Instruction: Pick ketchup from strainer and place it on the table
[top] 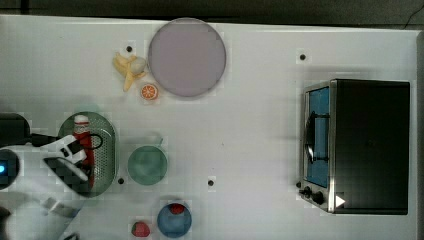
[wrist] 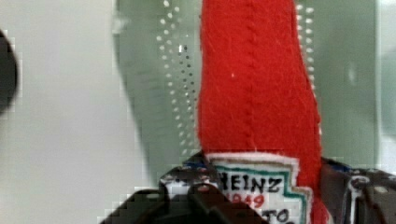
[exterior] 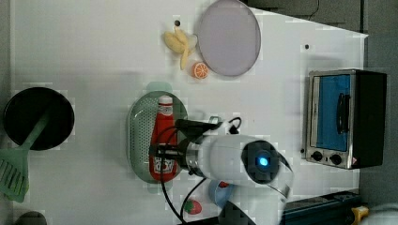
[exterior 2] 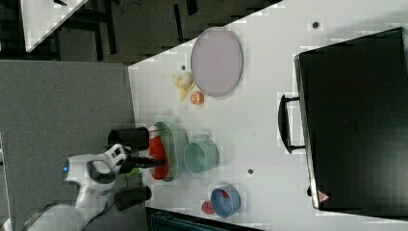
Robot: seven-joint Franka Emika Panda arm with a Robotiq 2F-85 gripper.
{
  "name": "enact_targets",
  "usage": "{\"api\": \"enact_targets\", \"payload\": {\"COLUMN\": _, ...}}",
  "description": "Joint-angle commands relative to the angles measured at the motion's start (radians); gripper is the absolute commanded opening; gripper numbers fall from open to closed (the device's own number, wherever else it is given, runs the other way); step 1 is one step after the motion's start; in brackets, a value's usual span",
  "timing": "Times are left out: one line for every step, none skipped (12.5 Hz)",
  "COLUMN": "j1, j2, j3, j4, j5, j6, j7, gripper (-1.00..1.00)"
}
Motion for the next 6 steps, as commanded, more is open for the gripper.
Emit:
{"api": "enact_targets", "payload": {"j1": -0.052, "j2": -0.095, "j3": 0.063, "j4": 0.128, "j5": 0.132, "j6": -0.145, "j7": 0.004, "gripper": 0.19}}
{"api": "enact_targets", "payload": {"j1": -0.064, "j2": -0.108, "j3": 0.06, "j4": 0.173, "j5": 0.171, "j6": -0.219, "j7": -0.039, "gripper": 0.19}}
{"api": "enact_targets", "payload": {"j1": -0.079, "j2": -0.113, "j3": 0.057, "j4": 0.222, "j5": 0.183, "j6": -0.291, "j7": -0.086, "gripper": 0.19}}
{"api": "enact_targets", "payload": {"j1": -0.095, "j2": -0.112, "j3": 0.046, "j4": 0.275, "j5": 0.184, "j6": -0.342, "j7": -0.116, "gripper": 0.19}}
{"api": "enact_targets", "payload": {"j1": -0.113, "j2": -0.112, "j3": 0.032, "j4": 0.322, "j5": 0.184, "j6": -0.388, "j7": -0.131, "gripper": 0.19}}
{"api": "enact_targets", "payload": {"j1": -0.13, "j2": -0.112, "j3": 0.014, "j4": 0.365, "j5": 0.184, "j6": -0.424, "j7": -0.14, "gripper": 0.19}}
